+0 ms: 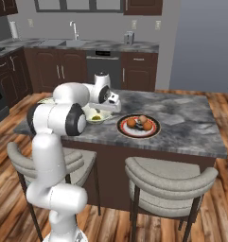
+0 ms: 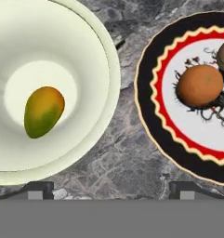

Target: Take the fruits from the plate on the dining counter and place two fruits in each bowl.

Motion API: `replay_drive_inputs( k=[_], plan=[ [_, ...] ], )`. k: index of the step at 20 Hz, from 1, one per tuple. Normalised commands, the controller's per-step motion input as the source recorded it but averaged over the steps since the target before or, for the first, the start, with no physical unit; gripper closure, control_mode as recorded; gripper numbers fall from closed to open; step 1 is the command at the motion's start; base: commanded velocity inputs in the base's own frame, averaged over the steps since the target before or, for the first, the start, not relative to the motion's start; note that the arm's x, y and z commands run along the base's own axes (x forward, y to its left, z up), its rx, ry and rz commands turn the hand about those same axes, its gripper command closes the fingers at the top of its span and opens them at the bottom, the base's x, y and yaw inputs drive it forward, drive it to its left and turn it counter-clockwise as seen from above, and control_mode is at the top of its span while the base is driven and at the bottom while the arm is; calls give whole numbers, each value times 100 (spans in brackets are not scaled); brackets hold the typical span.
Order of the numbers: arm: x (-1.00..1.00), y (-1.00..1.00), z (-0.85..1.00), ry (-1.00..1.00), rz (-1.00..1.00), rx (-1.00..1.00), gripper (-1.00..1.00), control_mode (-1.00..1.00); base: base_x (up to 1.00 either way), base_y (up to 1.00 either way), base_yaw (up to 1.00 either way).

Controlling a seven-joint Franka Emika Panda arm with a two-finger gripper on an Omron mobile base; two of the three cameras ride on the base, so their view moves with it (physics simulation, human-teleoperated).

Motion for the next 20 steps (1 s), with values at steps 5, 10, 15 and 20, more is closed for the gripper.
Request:
replay_drive_inputs(
  k=[5, 10, 15, 20],
  plan=[
    [-65, -100, 0, 0, -9, 0, -100, -100, 0, 0, 0],
    [-7, -89, 0, 0, 1, 0, -100, -100, 0, 0, 0],
    [25, -79, 0, 0, 10, 2, -100, -100, 0, 0, 0],
    [31, -74, -10, 0, 12, 4, -100, -100, 0, 0, 0]
  ],
)
